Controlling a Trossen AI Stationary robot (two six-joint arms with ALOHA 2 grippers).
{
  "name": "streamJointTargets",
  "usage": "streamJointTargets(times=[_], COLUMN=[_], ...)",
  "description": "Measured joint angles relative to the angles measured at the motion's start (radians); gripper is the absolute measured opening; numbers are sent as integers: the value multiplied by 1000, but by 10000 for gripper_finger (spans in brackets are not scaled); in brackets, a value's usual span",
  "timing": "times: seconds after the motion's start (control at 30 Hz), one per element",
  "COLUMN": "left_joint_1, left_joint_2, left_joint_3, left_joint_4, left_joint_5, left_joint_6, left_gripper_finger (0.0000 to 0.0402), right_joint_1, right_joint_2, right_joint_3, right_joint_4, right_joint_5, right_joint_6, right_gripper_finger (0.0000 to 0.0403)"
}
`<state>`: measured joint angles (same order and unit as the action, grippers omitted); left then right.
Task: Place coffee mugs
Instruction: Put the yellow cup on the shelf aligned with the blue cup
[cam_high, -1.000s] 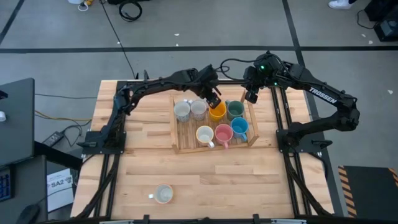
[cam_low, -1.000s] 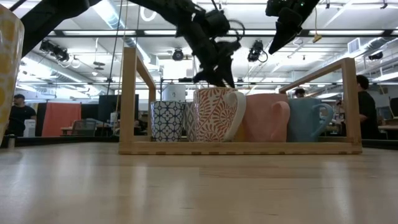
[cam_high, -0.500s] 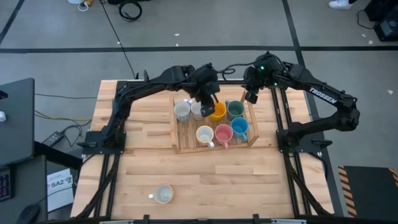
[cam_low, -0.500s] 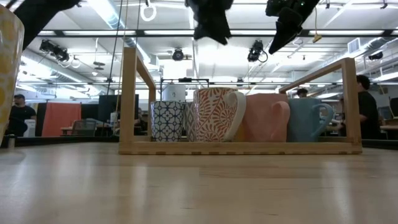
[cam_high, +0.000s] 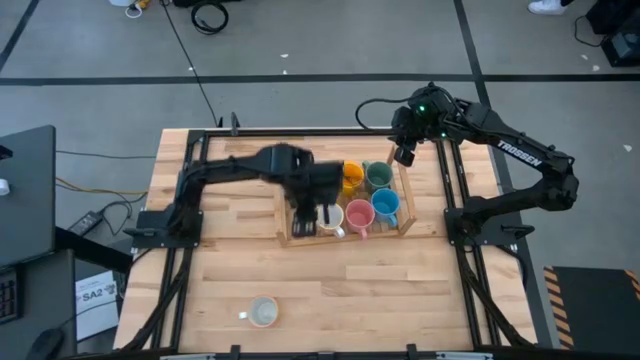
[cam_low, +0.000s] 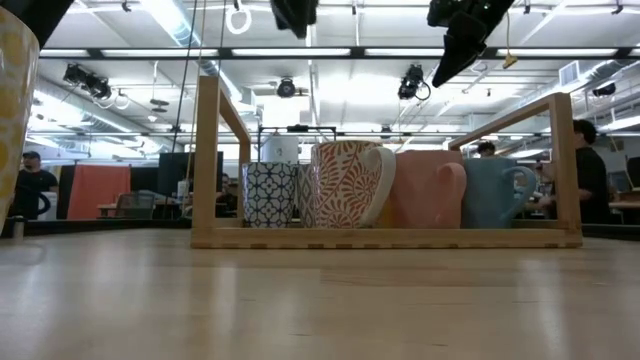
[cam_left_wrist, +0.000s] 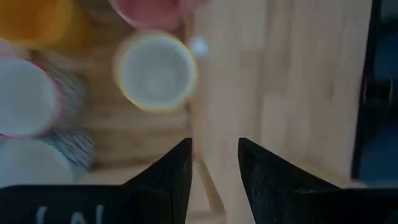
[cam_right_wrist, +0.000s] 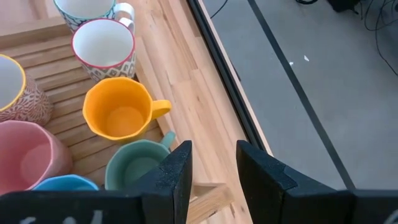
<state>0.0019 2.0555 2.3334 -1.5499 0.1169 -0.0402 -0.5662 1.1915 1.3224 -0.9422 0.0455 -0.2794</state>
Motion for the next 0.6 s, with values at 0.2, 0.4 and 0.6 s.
streamJointTargets(times=[0.2,0.4,0.6], left_joint_1=[-127,-239,-342], left_joint_2=[0,-1,-1], left_joint_3=[-1,-1,-1], left_joint_4=[-19,-20,-20], left_joint_5=[0,-4,-55], left_joint_6=[-35,-166,-260], left_gripper_finger=[135,135,135], right_joint_1=[0,0,0], right_joint_2=[0,0,0], right_joint_3=[0,0,0], right_joint_4=[-1,-1,-1], right_joint_5=[-43,-86,-99], right_joint_6=[0,0,0], right_gripper_finger=[131,131,131])
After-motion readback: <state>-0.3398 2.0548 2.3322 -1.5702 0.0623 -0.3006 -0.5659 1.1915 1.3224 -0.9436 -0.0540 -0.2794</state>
